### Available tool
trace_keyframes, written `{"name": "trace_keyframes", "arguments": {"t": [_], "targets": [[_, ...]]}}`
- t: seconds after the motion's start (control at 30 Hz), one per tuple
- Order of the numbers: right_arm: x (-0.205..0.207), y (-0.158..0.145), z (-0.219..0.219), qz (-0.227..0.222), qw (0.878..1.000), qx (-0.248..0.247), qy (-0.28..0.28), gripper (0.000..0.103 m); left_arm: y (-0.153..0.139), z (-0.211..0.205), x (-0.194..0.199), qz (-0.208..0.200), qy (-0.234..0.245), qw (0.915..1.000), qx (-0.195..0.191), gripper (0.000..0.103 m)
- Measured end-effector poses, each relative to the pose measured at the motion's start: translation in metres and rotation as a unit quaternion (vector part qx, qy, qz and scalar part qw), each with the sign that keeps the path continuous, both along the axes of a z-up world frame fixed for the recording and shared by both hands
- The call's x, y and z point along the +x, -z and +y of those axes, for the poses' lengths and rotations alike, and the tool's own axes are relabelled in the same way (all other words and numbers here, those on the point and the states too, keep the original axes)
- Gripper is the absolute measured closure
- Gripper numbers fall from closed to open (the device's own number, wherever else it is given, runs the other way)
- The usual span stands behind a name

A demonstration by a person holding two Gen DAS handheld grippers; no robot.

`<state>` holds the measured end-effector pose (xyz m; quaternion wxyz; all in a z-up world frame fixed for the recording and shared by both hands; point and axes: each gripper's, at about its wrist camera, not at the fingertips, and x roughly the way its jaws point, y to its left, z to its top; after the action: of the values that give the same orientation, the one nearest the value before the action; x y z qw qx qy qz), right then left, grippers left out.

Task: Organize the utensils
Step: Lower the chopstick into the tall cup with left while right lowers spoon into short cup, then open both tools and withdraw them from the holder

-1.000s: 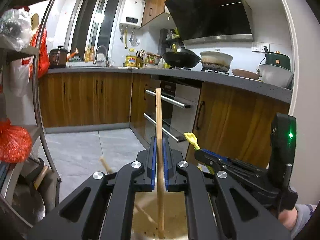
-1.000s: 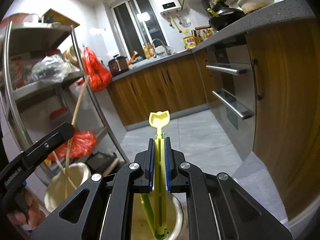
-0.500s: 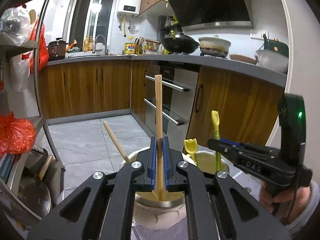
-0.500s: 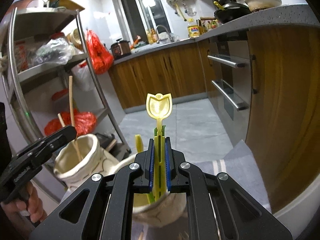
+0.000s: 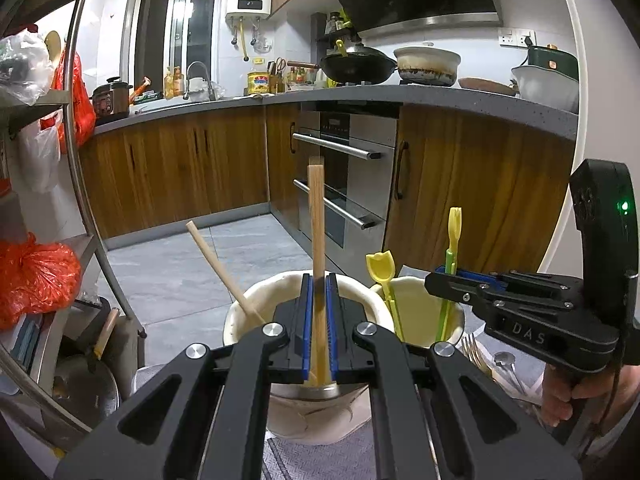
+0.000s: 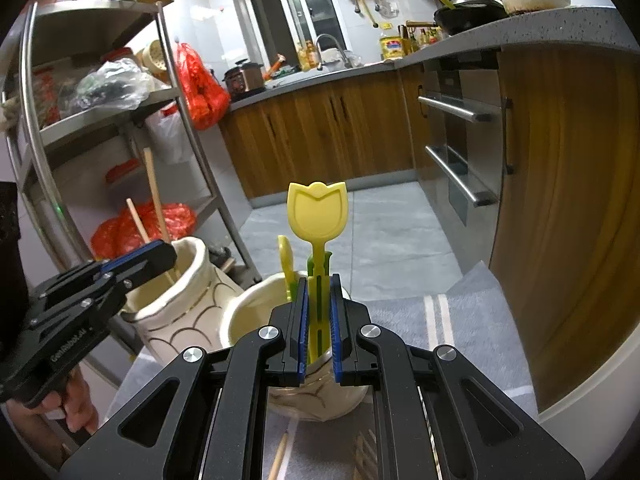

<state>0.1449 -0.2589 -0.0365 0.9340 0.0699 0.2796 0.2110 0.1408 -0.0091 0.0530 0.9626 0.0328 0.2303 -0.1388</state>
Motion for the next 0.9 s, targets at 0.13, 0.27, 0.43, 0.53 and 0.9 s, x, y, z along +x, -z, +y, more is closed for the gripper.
{"name": "trace_keyframes", "arguments": {"t": [0.13, 0.27, 0.43, 0.53, 0.9], "targets": [[0.000, -0.001, -0.001, -0.005, 1.000, -0.004, 0.006, 0.089, 0.001, -0.002, 0.001, 0.003, -0.001, 1.0000, 0.002, 0.096], [0.000, -0.003, -0.004, -0.014, 1.000, -0.002, 0.010, 0.080, 0.000, 0.000, -0.001, 0.002, -0.006, 1.0000, -0.002, 0.096], [-0.003, -0.009, -0.012, -0.025, 0.999, 0.006, 0.023, 0.071, -0.002, 0.003, -0.008, -0.003, -0.013, 0.9999, -0.009, 0.095], [-0.006, -0.012, -0.016, -0.032, 0.999, 0.010, 0.027, 0.063, -0.004, 0.004, -0.013, -0.005, -0.016, 0.9998, -0.009, 0.094], [-0.026, -0.018, -0.038, -0.039, 0.998, 0.038, 0.030, 0.006, -0.018, 0.008, -0.049, -0.042, -0.047, 0.9979, -0.015, 0.018]]}}
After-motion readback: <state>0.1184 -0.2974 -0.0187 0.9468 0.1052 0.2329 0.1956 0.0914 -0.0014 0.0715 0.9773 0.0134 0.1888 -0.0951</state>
